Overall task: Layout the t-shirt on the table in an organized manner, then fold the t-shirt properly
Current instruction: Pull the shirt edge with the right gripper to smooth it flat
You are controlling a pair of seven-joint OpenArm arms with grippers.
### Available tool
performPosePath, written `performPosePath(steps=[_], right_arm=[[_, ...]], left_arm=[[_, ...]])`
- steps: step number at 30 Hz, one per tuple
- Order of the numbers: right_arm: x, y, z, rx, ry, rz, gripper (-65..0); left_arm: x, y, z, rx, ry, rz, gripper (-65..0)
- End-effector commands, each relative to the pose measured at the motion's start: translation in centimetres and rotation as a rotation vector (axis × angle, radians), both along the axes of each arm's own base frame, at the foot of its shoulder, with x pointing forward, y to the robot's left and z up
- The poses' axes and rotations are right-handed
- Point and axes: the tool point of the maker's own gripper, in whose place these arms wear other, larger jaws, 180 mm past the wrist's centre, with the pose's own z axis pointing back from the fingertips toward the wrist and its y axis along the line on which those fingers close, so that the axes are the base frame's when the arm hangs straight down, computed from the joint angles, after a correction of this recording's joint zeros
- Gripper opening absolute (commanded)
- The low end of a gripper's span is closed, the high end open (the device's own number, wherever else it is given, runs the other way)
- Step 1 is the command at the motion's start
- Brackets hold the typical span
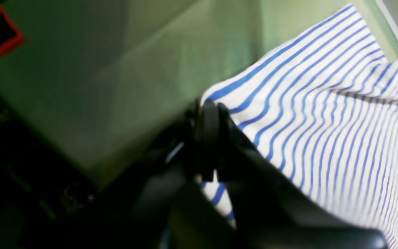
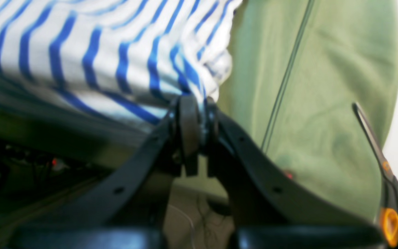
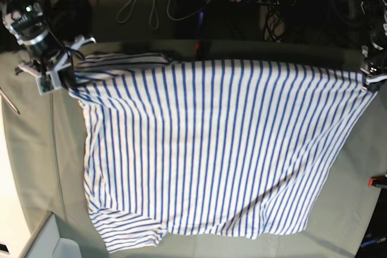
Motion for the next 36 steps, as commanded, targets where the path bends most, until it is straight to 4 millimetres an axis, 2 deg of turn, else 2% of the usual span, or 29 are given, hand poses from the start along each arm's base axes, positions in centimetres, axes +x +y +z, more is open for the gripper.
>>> performPosePath(steps=[1, 4, 6, 7, 11, 14, 17, 21, 30, 33, 36], right_arm=[[0.9, -0.1, 0.2, 0.011, -0.023, 0.010, -65.0], [3.2, -0.7, -1.3, 0.058, -0.017, -0.022, -65.0], [4.9, -1.1, -2.3, 0.080, -0.007, -0.033, -64.9], [5.4, -1.6, -2.9, 0.075, 0.010, -0.036, -62.6], [6.2, -2.6, -5.4, 0.012, 0.090, -0.042, -46.5], [6.4, -3.5, -4.9, -0.005, 0.076, -0.063, -33.2], [5.8, -5.2, -3.1, -0.033, 0.032, -0.114, -27.0], [4.2, -4.9, -2.1, -0.043, 0.012, -0.136, -26.8], [0.8, -2.1, -6.7, 0.060, 0.134, -0.156, -26.7], [0.6, -1.7, -6.9, 0.070, 0.139, -0.158, -26.7], [0.1, -0.2, -7.5, 0.092, 0.156, -0.142, -26.9]], left_arm=[[0.4, 0.9, 1.1, 0.030, -0.035, 0.013, -65.0], [0.4, 0.8, 1.0, 0.028, -0.032, 0.012, -65.0], [1.1, 0.7, 1.4, 0.026, -0.051, 0.010, -65.0], [1.5, 0.6, 1.6, 0.026, -0.060, 0.009, -65.0], [1.8, 0.6, 1.7, 0.025, -0.066, 0.010, -65.0], [1.9, 0.6, 1.8, 0.025, -0.071, 0.010, -65.0], [2.4, 0.6, 2.1, 0.025, -0.081, 0.009, -65.0], [2.5, 0.5, 2.2, 0.023, -0.086, 0.009, -65.0], [2.9, -0.4, 1.8, 0.015, -0.080, -0.016, -65.0], [2.9, -0.4, 1.8, 0.015, -0.080, -0.016, -65.0], [2.9, -0.4, 1.8, 0.015, -0.080, -0.016, -65.0]])
